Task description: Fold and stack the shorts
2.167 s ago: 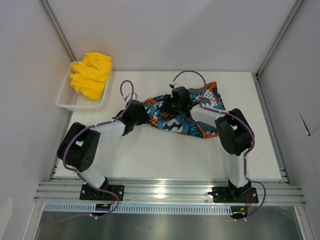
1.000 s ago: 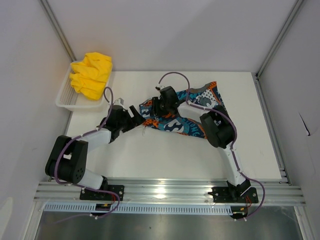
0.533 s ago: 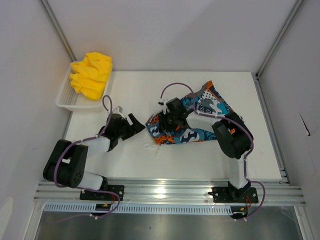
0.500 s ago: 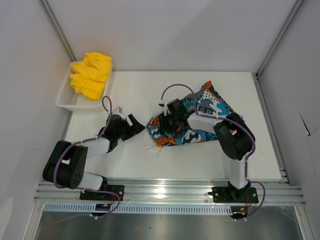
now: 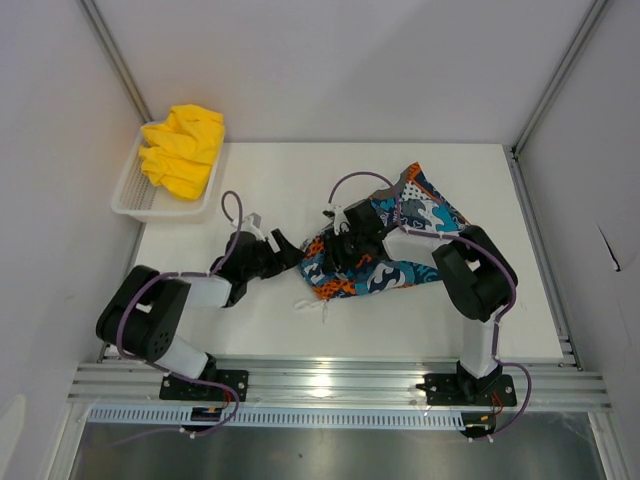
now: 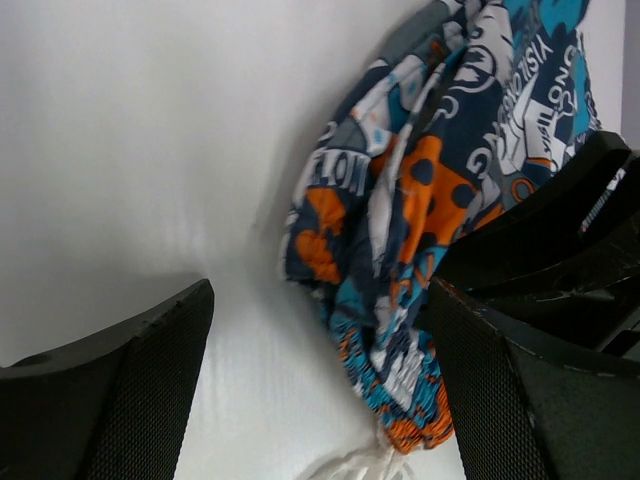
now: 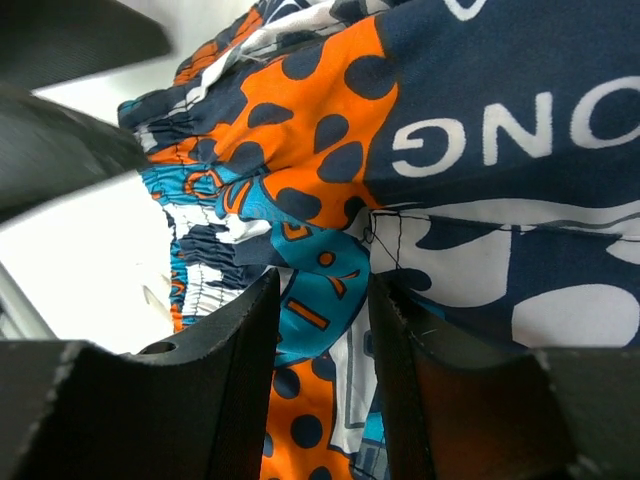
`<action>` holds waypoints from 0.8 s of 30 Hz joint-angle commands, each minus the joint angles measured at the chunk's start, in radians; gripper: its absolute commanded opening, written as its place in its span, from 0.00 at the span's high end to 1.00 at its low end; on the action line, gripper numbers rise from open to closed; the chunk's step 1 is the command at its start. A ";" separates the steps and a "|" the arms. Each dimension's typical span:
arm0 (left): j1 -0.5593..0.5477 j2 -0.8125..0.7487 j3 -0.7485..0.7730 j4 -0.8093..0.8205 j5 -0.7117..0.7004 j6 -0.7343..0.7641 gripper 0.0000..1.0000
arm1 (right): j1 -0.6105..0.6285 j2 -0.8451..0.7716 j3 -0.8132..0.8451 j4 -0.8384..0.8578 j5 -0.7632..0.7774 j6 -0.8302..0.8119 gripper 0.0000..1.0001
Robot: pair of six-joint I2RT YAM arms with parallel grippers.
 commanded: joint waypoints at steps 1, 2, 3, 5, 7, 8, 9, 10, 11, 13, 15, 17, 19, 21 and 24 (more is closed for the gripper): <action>-0.048 0.069 0.076 0.093 -0.026 0.017 0.11 | -0.007 0.041 -0.055 0.007 -0.061 0.010 0.57; -0.049 0.089 0.084 0.100 -0.023 0.016 0.12 | -0.012 0.038 -0.060 0.013 -0.064 0.013 0.57; -0.051 0.109 0.095 0.110 -0.023 0.013 0.12 | -0.015 0.035 -0.063 0.026 -0.067 0.019 0.57; -0.052 0.170 0.109 0.136 -0.012 0.000 0.12 | -0.018 0.022 -0.077 0.038 -0.073 0.024 0.57; -0.052 0.226 0.113 0.190 0.000 -0.019 0.12 | -0.019 0.018 -0.092 0.064 -0.085 0.034 0.57; -0.052 0.244 0.115 0.214 0.017 -0.029 0.12 | -0.022 0.018 -0.097 0.075 -0.090 0.039 0.58; -0.052 0.260 0.110 0.237 0.022 -0.041 0.13 | -0.024 0.019 -0.100 0.091 -0.095 0.045 0.58; -0.055 0.278 0.110 0.274 0.023 -0.058 0.13 | -0.024 0.021 -0.107 0.101 -0.099 0.053 0.58; -0.057 0.308 0.109 0.293 0.023 -0.066 0.13 | -0.025 0.022 -0.112 0.108 -0.107 0.057 0.59; -0.060 0.336 0.112 0.323 0.026 -0.079 0.13 | -0.027 0.022 -0.120 0.145 -0.113 0.068 0.58; -0.062 0.376 0.119 0.354 0.040 -0.086 0.15 | -0.029 0.022 -0.131 0.165 -0.113 0.073 0.59; -0.066 0.393 0.119 0.391 0.051 -0.096 0.18 | -0.029 0.021 -0.140 0.177 -0.113 0.085 0.59; -0.074 0.399 0.103 0.414 0.057 -0.104 0.21 | -0.032 0.019 -0.149 0.205 -0.104 0.106 0.58; -0.078 0.393 0.075 0.442 0.056 -0.109 0.22 | -0.033 0.016 -0.163 0.236 -0.092 0.123 0.59; -0.080 0.378 0.028 0.483 0.056 -0.112 0.22 | -0.038 0.015 -0.177 0.271 -0.089 0.151 0.59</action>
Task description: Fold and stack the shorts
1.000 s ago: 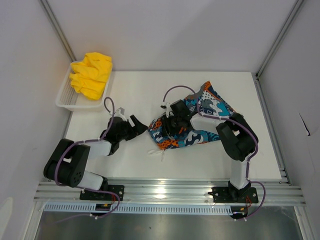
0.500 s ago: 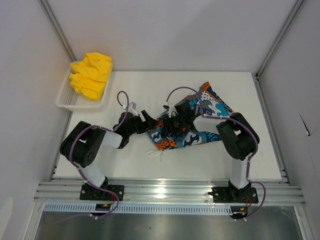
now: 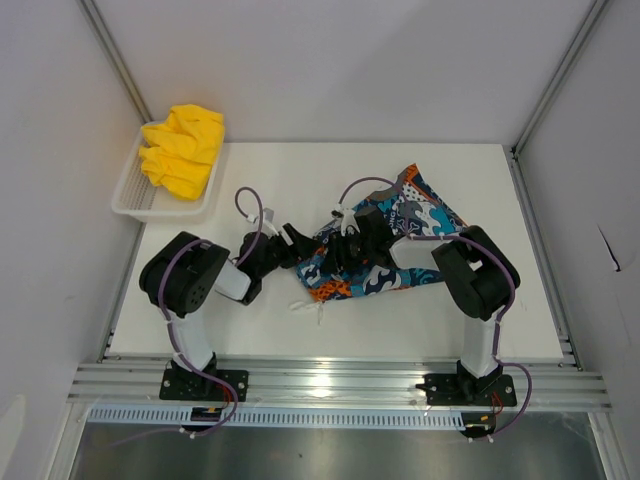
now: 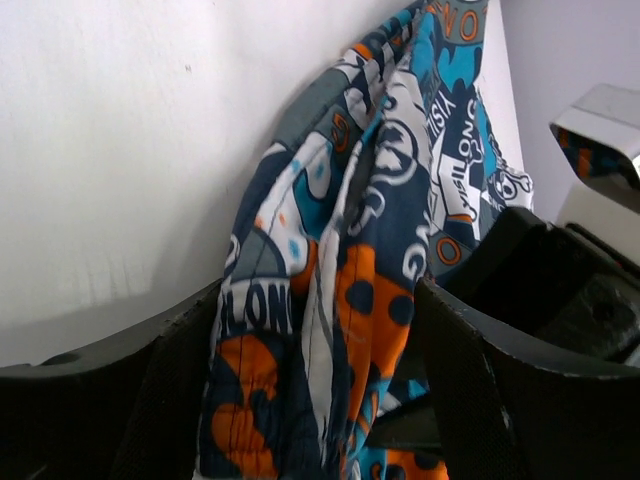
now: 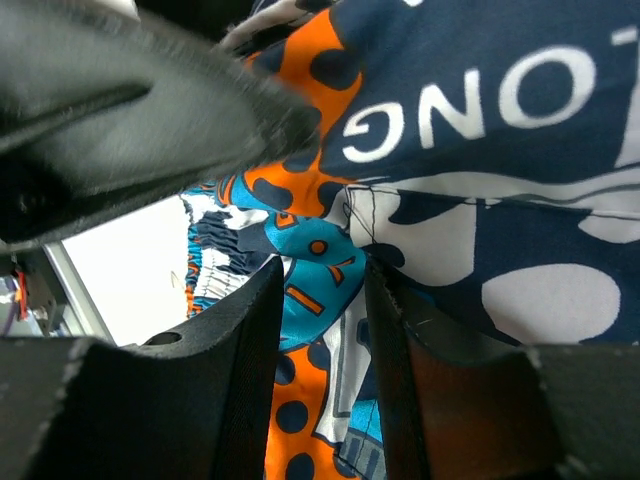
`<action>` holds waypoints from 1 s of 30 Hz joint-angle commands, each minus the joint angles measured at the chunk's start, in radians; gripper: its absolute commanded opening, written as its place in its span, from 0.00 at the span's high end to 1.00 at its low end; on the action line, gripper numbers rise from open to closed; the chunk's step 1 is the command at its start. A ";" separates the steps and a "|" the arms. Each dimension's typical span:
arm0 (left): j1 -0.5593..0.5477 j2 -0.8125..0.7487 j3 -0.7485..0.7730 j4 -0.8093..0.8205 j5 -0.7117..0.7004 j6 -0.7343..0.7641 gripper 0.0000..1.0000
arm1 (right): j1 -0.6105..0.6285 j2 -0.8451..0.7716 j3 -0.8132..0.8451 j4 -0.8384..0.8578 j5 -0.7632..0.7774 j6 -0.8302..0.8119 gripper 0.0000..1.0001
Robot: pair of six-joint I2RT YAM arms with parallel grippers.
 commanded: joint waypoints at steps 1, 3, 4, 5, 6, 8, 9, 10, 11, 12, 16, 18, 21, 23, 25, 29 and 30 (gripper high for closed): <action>-0.015 -0.001 -0.073 0.003 0.019 -0.003 0.22 | 0.000 0.018 -0.042 -0.001 0.045 0.031 0.59; -0.015 -0.014 -0.097 0.009 0.025 0.002 0.22 | 0.000 0.018 -0.048 0.012 0.051 0.043 0.59; -0.014 -0.029 -0.108 0.015 0.027 0.002 0.22 | -0.005 0.018 -0.051 0.015 0.056 0.046 0.59; -0.014 -0.038 -0.111 0.023 0.030 0.002 0.21 | -0.005 0.018 -0.054 0.027 0.061 0.051 0.59; -0.014 -0.047 -0.137 0.038 0.031 -0.001 0.21 | -0.006 0.020 -0.060 0.032 0.058 0.057 0.59; -0.011 -0.078 -0.155 0.046 0.037 -0.001 0.19 | -0.010 0.022 -0.063 0.042 0.056 0.062 0.59; -0.009 -0.086 -0.160 0.044 0.039 0.005 0.19 | -0.013 0.022 -0.068 0.047 0.056 0.065 0.59; -0.009 -0.096 -0.162 0.038 0.040 0.008 0.18 | -0.013 0.023 -0.071 0.050 0.055 0.069 0.59; -0.007 -0.107 -0.165 0.040 0.042 0.011 0.17 | -0.014 0.023 -0.074 0.061 0.054 0.072 0.59; -0.007 -0.109 -0.178 0.043 0.045 0.013 0.17 | -0.016 0.023 -0.075 0.064 0.054 0.075 0.59; -0.007 -0.107 -0.198 0.079 0.063 0.011 0.17 | -0.017 0.026 -0.080 0.081 0.059 0.094 0.59; -0.009 -0.092 -0.206 0.093 0.071 0.004 0.17 | -0.017 0.031 -0.083 0.096 0.061 0.098 0.59; -0.011 -0.048 -0.212 0.155 0.076 -0.021 0.19 | -0.019 0.038 -0.083 0.113 0.056 0.115 0.59; -0.011 -0.023 -0.208 0.200 0.079 -0.042 0.20 | -0.016 0.040 -0.083 0.121 0.053 0.120 0.60; -0.012 0.011 -0.205 0.231 0.077 -0.058 0.21 | -0.013 0.038 -0.084 0.121 0.054 0.120 0.60; -0.017 0.017 -0.169 0.247 0.061 -0.067 0.34 | -0.010 0.037 -0.089 0.127 0.054 0.121 0.60; -0.017 0.009 -0.163 0.201 0.053 -0.064 0.38 | -0.008 0.035 -0.091 0.128 0.054 0.121 0.60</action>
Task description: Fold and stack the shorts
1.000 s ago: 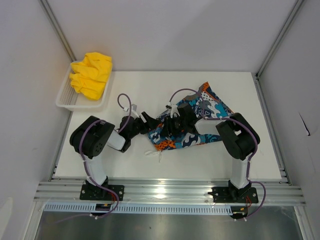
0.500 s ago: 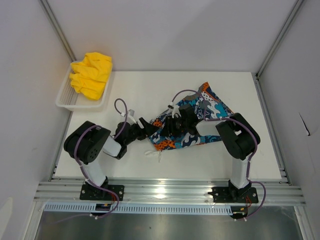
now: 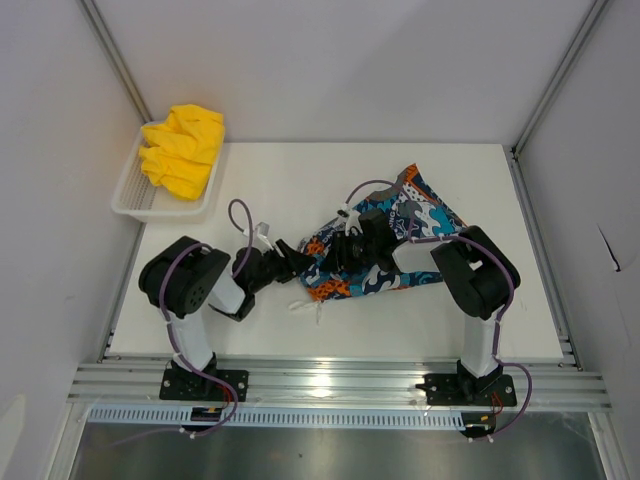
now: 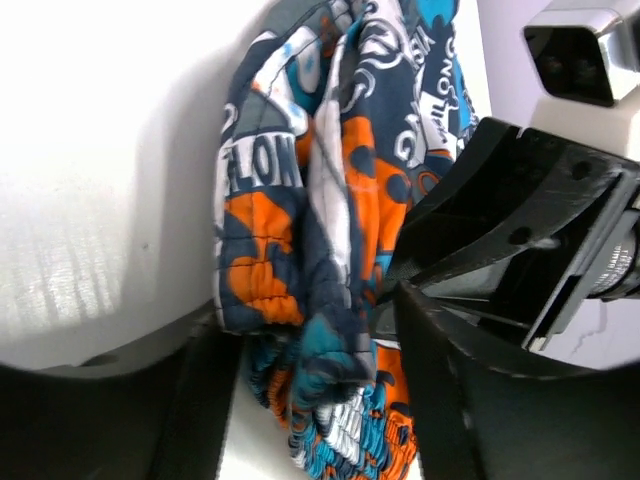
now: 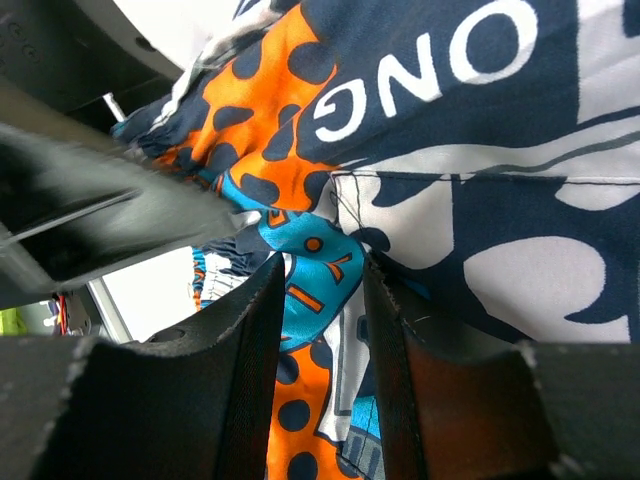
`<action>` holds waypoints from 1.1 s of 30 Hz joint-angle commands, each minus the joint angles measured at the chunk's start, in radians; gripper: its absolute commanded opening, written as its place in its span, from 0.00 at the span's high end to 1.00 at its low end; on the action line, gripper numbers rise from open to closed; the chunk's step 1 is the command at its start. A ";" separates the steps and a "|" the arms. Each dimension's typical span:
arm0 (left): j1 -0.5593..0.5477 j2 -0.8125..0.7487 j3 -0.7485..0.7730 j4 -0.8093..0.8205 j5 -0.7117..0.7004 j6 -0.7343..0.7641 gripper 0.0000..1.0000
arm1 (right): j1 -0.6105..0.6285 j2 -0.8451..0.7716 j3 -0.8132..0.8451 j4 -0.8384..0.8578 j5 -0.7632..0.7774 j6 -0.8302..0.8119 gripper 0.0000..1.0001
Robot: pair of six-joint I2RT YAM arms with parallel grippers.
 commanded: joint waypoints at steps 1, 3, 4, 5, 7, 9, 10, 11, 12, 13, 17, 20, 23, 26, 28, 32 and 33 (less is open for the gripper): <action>-0.014 0.004 0.020 -0.022 -0.029 0.006 0.47 | 0.006 0.031 -0.028 -0.017 0.057 -0.008 0.60; -0.019 -0.012 0.020 -0.055 -0.048 0.015 0.59 | 0.006 0.029 -0.032 -0.014 0.058 -0.003 0.60; -0.019 -0.018 0.015 -0.058 -0.052 0.015 0.67 | 0.006 0.025 -0.033 -0.011 0.061 -0.003 0.60; -0.017 -0.027 0.015 -0.062 -0.058 0.014 0.72 | 0.006 0.023 -0.035 -0.009 0.063 -0.003 0.60; -0.017 -0.033 0.023 -0.117 -0.057 0.014 0.81 | 0.006 0.017 -0.039 -0.006 0.066 -0.003 0.59; -0.013 -0.044 0.068 -0.185 -0.051 0.028 0.89 | 0.006 0.002 -0.045 -0.008 0.072 -0.008 0.56; -0.008 -0.047 0.078 -0.220 -0.046 0.032 0.91 | 0.006 -0.004 -0.047 -0.015 0.075 -0.018 0.53; -0.004 -0.050 0.115 -0.286 -0.043 0.040 0.94 | 0.005 -0.029 -0.056 -0.017 0.086 -0.031 0.52; 0.009 -0.058 0.126 -0.317 -0.033 0.043 0.96 | 0.006 -0.043 -0.061 -0.022 0.094 -0.043 0.52; 0.018 -0.061 0.135 -0.346 -0.026 0.049 0.98 | 0.009 -0.057 -0.065 -0.040 0.104 -0.074 0.51; 0.053 -0.108 0.213 -0.534 -0.035 0.107 1.00 | 0.015 -0.126 -0.104 -0.061 0.164 -0.121 0.50; 0.065 -0.145 0.276 -0.700 -0.058 0.146 1.00 | 0.027 -0.138 -0.113 -0.075 0.181 -0.140 0.51; 0.073 -0.158 0.336 -0.820 -0.065 0.164 1.00 | 0.052 -0.139 -0.114 -0.074 0.192 -0.154 0.52; 0.076 -0.153 0.362 -0.845 -0.048 0.163 0.98 | 0.080 -0.141 -0.105 -0.087 0.216 -0.169 0.52; 0.076 -0.145 0.362 -0.808 -0.026 0.157 0.84 | 0.093 -0.123 -0.090 -0.101 0.229 -0.172 0.52; 0.072 -0.106 0.316 -0.690 0.043 0.121 0.43 | 0.116 -0.084 -0.065 -0.117 0.259 -0.163 0.52; 0.070 -0.096 0.309 -0.676 0.047 0.121 0.39 | 0.117 -0.078 -0.062 -0.120 0.262 -0.160 0.53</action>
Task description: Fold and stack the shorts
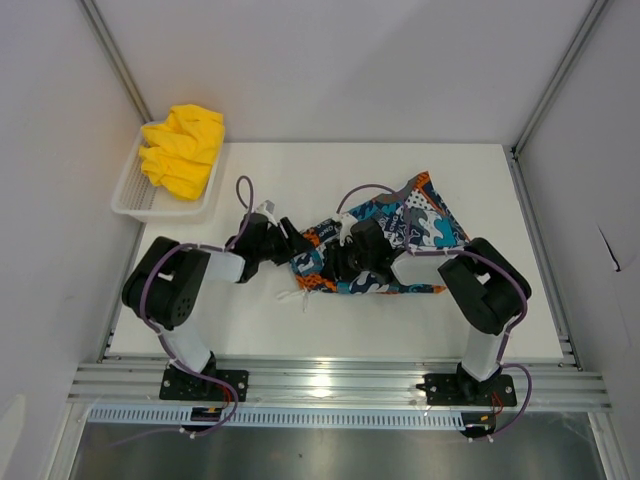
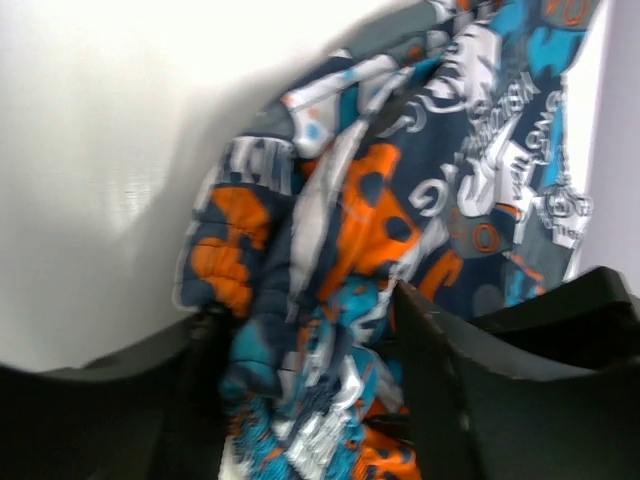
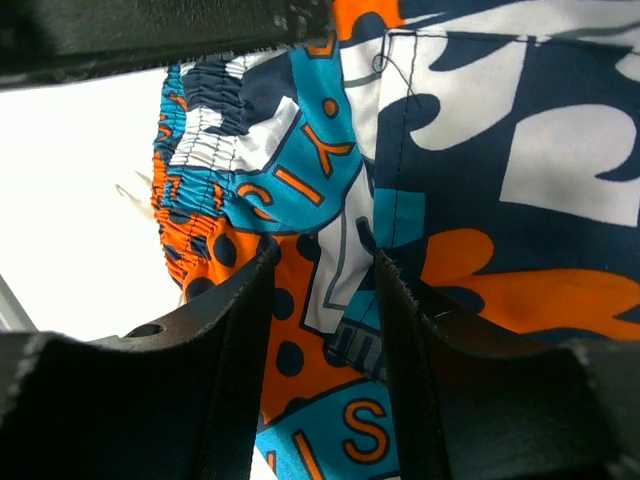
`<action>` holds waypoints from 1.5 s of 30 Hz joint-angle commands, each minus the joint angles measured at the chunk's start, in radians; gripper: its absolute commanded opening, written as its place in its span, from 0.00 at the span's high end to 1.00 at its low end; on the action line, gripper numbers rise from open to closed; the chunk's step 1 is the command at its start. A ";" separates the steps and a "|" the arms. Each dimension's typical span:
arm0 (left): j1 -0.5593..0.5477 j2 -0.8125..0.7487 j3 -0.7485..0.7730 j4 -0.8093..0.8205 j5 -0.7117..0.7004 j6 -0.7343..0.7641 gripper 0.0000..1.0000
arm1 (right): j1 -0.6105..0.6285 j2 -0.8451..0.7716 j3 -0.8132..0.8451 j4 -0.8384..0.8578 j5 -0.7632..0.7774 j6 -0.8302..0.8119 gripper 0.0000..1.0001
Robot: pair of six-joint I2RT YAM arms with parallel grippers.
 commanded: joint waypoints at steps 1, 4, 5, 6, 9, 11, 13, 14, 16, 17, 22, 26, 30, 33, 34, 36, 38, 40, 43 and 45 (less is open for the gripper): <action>0.002 0.028 -0.024 0.090 0.049 0.000 0.36 | 0.020 0.040 0.020 -0.079 0.043 -0.012 0.53; -0.001 0.084 -0.064 0.205 0.083 -0.007 0.33 | 0.021 0.054 0.031 -0.076 0.043 -0.011 0.53; -0.001 0.099 -0.065 0.268 0.087 -0.013 0.33 | 0.020 0.063 0.034 -0.079 0.043 -0.006 0.53; -0.001 0.131 -0.079 0.294 0.092 -0.013 0.33 | 0.020 0.066 0.037 -0.076 0.040 -0.005 0.53; -0.001 0.182 -0.097 0.398 0.096 -0.013 0.32 | 0.018 0.072 0.035 -0.070 0.038 0.000 0.54; -0.001 0.194 -0.117 0.454 0.106 -0.024 0.33 | 0.017 0.075 0.034 -0.067 0.036 0.004 0.54; -0.003 0.194 -0.143 0.520 0.115 -0.032 0.35 | 0.012 0.075 0.032 -0.062 0.040 0.009 0.54; -0.006 0.190 -0.157 0.535 0.112 -0.032 0.35 | 0.010 0.075 0.031 -0.062 0.044 0.014 0.55; -0.011 0.179 -0.205 0.573 0.100 -0.032 0.35 | 0.007 0.075 0.024 -0.053 0.052 0.032 0.55; -0.014 0.173 -0.217 0.592 0.092 -0.035 0.35 | 0.004 0.077 0.024 -0.050 0.055 0.038 0.56; -0.017 0.208 -0.297 0.766 0.119 -0.085 0.35 | 0.000 0.099 0.014 -0.015 0.063 0.087 0.58; -0.017 0.281 -0.320 0.902 0.161 -0.131 0.35 | -0.006 0.127 0.018 0.007 0.040 0.116 0.59; -0.020 0.305 -0.332 0.928 0.159 -0.141 0.35 | -0.019 0.149 0.018 0.028 0.014 0.141 0.60; -0.024 0.294 -0.340 0.926 0.152 -0.141 0.37 | -0.023 0.155 0.018 0.039 0.001 0.150 0.60; -0.026 0.289 -0.341 0.922 0.149 -0.139 0.38 | -0.023 0.155 0.017 0.042 0.000 0.156 0.60; -0.029 0.276 -0.344 0.896 0.129 -0.135 0.42 | -0.023 0.153 0.011 0.060 -0.022 0.162 0.60; -0.032 0.266 -0.334 0.861 0.113 -0.135 0.44 | -0.022 0.150 0.006 0.073 -0.039 0.173 0.60; -0.031 0.245 -0.322 0.772 0.081 -0.130 0.44 | -0.013 0.129 -0.011 0.079 -0.052 0.179 0.61; -0.032 0.199 -0.299 0.686 0.043 -0.116 0.44 | 0.004 0.071 -0.058 0.099 -0.046 0.195 0.60; -0.034 0.173 -0.283 0.617 0.021 -0.102 0.43 | 0.013 0.031 -0.075 0.106 -0.034 0.205 0.60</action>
